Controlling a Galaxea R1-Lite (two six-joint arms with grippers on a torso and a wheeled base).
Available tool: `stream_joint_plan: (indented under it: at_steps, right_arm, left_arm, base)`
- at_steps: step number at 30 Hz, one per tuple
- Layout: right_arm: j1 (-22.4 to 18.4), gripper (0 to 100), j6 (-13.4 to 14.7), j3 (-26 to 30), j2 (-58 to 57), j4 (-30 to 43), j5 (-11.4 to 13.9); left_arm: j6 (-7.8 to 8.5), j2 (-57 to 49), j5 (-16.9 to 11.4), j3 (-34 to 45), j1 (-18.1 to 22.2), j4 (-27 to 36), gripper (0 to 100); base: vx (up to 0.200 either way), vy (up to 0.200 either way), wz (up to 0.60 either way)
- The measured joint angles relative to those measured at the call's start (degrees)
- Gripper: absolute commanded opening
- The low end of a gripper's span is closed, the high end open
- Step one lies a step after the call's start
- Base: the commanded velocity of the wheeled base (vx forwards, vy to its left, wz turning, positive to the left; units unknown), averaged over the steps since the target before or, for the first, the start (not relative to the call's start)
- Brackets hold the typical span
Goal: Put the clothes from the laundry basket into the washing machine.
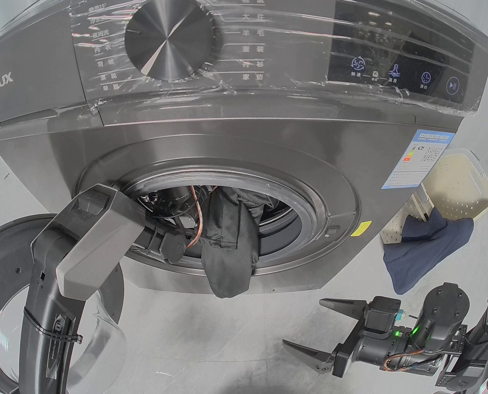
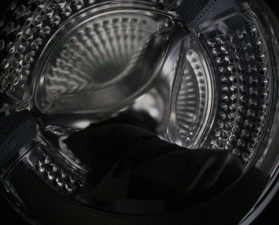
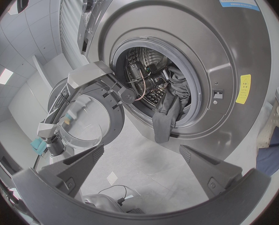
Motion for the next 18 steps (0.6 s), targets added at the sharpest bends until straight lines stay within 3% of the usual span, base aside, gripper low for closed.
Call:
stream_joint_plan:
  at_steps: [10,18]
  right_arm:
    - [0.0,100,0.0,0.1,0.0,0.0,0.0]
    - [0.0,100,0.0,0.0,0.0,0.0,0.0]
  left_arm:
    - [-3.88,-3.3,-1.0,11.9,-1.9,4.0,100]
    - [-5.52,-9.4,-8.0,24.7,-5.6,10.7,100]
  base:
    - [0.000,0.000,0.00]
    - [0.000,0.000,0.00]
